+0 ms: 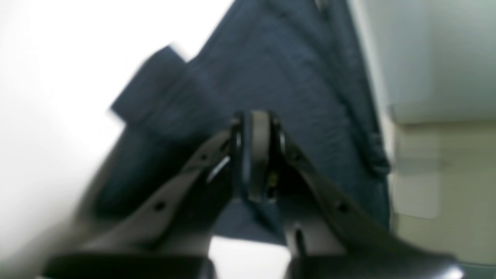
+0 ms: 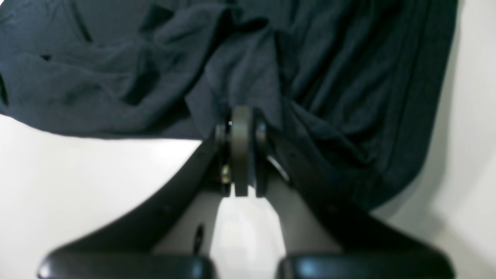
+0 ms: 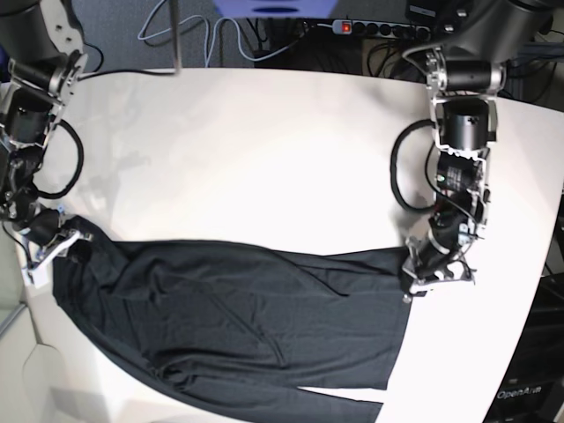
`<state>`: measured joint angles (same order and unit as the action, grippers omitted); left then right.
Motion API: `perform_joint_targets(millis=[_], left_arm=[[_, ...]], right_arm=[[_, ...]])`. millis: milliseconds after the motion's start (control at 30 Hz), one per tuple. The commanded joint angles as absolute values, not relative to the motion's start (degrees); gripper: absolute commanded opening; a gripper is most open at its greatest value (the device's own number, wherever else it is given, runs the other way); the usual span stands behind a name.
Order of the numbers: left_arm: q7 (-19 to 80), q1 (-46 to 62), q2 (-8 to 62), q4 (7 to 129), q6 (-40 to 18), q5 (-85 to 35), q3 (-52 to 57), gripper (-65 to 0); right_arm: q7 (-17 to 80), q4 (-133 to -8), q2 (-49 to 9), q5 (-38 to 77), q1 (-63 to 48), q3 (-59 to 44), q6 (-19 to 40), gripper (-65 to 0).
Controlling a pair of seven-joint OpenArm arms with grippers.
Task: Fold the T-shirt properly
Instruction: 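Open the right gripper and lift it off the shirt corner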
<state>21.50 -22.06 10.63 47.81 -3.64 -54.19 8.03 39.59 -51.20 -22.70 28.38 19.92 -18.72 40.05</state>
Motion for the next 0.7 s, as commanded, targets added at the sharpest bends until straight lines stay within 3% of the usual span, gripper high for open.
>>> perform_joint_targets(millis=[0,500,667], left_arm=[[20.6,-23.8,11.0,47.9,-4.7,-54.5,8.1,-62.3],[20.5,-25.3,11.1,46.3,-4.8,-53.4,4.8,-62.3],[21.0,-25.4,11.0,44.1,-4.5,-49.4,3.2,-62.3]], right_arm=[[38.0,-52.1,-24.0,29.2,21.3,-18.9,40.0,-64.1],[34.5,-51.7,-22.2,18.3,22.5,-18.9,40.0,-64.1],[32.5,-45.2,-22.1,15.9,24.0,-19.1,40.0,-64.1]])
